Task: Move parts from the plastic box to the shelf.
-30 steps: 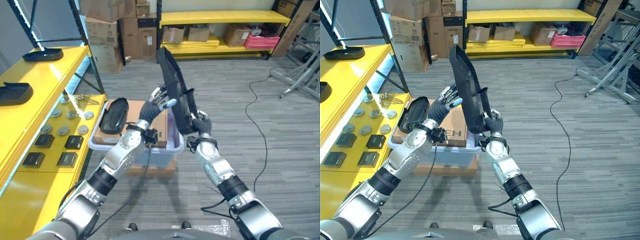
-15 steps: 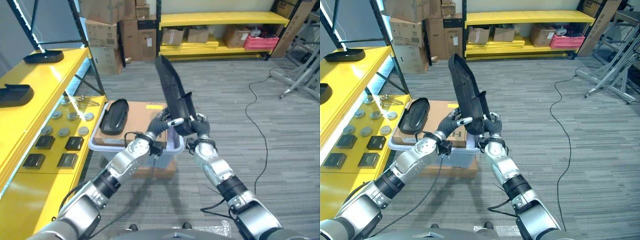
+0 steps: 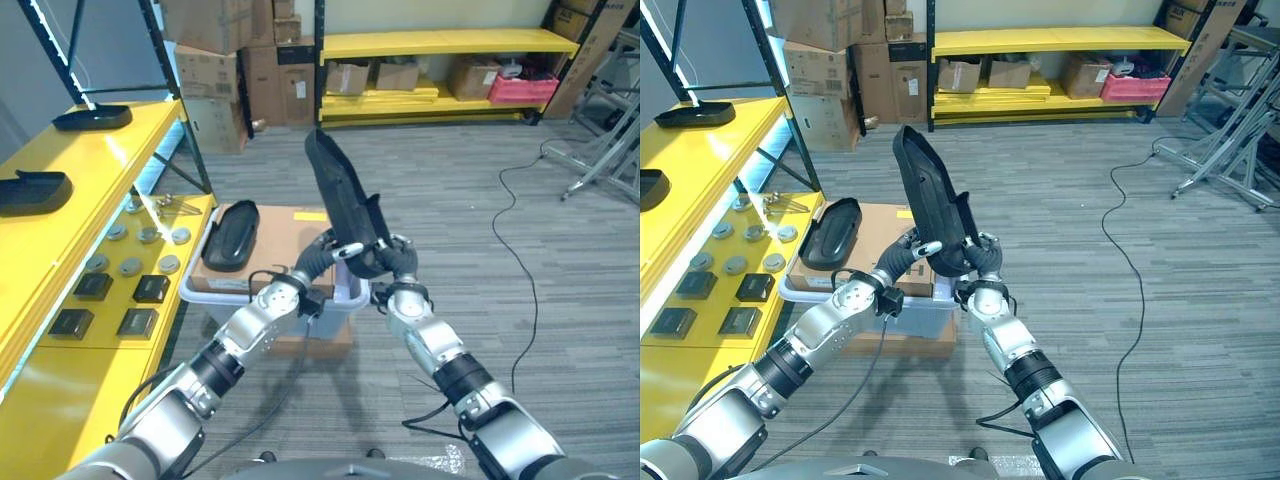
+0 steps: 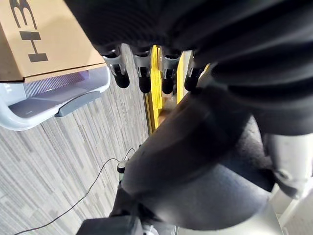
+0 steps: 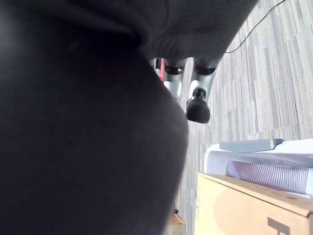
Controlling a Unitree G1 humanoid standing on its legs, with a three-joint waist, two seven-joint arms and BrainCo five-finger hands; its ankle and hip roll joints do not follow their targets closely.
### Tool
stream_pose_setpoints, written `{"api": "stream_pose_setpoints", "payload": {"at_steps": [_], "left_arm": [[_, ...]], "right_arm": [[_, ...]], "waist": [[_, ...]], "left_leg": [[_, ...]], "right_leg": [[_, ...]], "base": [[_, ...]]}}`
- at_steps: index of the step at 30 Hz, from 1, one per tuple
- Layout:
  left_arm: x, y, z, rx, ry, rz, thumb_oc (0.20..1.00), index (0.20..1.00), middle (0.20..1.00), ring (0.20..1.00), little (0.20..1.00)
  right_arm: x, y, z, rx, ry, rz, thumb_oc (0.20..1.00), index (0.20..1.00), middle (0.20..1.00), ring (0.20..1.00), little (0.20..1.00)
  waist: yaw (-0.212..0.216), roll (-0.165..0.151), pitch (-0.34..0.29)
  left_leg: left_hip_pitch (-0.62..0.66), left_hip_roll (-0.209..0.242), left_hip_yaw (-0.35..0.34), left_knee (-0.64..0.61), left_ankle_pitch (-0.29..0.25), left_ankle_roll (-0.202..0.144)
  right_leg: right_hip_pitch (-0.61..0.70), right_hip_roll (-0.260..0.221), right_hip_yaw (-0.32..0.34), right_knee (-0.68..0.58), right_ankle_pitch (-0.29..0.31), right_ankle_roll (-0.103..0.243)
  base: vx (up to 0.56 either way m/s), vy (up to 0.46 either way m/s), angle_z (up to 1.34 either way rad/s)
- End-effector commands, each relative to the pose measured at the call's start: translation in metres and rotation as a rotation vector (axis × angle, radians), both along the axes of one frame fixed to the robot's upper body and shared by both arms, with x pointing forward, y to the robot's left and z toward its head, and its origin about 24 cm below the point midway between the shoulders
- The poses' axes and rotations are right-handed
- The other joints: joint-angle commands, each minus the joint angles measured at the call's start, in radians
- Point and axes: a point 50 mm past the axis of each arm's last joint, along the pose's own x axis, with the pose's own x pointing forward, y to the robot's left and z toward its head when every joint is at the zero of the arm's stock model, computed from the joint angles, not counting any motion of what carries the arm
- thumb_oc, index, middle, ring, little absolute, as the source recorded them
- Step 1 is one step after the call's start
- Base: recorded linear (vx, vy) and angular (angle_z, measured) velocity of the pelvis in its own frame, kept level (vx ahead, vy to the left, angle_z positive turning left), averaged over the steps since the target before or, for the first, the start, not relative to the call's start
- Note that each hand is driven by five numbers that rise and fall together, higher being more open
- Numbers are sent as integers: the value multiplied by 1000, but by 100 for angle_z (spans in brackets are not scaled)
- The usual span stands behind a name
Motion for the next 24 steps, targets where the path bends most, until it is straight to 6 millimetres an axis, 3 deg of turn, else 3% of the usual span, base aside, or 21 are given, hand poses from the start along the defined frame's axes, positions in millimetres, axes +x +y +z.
{"api": "stream_pose_setpoints", "payload": {"at_steps": [1, 7, 10, 16, 24], "left_arm": [[17, -10, 26, 4, -137, 49, 1000, 1000, 1000, 1000, 1000], [27, 7, 31, 44, -169, 104, 1000, 1000, 1000, 1000, 1000], [32, 14, 24, 76, -163, 110, 1000, 1000, 1000, 1000, 1000], [28, 10, 1, 170, -93, 57, 1000, 1000, 1000, 1000, 1000], [17, -2, -25, 172, 68, 47, 1000, 1000, 1000, 1000, 1000]], "right_arm": [[22, 24, 50, -9, -207, 98, 200, 200, 200, 200, 200], [21, 19, 47, -73, -203, 88, 200, 200, 200, 200, 200], [23, 14, 43, -203, -208, 87, 200, 200, 200, 200, 200], [23, 21, 34, -226, -196, 101, 200, 200, 200, 200, 200], [22, 36, 39, -210, -225, 128, 200, 200, 200, 200, 200]], "waist": [[24, -11, -47], [32, -10, -46], [42, -8, -49], [47, -10, -46], [41, -11, -44]], "left_leg": [[-14, 18, -6, 54, -89, -5], [-17, 18, -10, 61, -91, -5], [-18, 15, -18, 62, -92, -5], [-20, 12, -26, 70, -96, -4], [-16, 9, -24, 69, -100, -2]], "right_leg": [[-9, -8, -20, 46, -91, 61], [-6, -9, -24, 47, -93, 58], [-1, -7, -29, 44, -94, 57], [-1, -6, -26, 51, -99, 57], [-1, -6, -20, 53, -102, 59]], "base": [[0, 0, 0], [0, 0, 0], [0, 0, 0], [3, -2, 1], [0, 0, 0]]}}
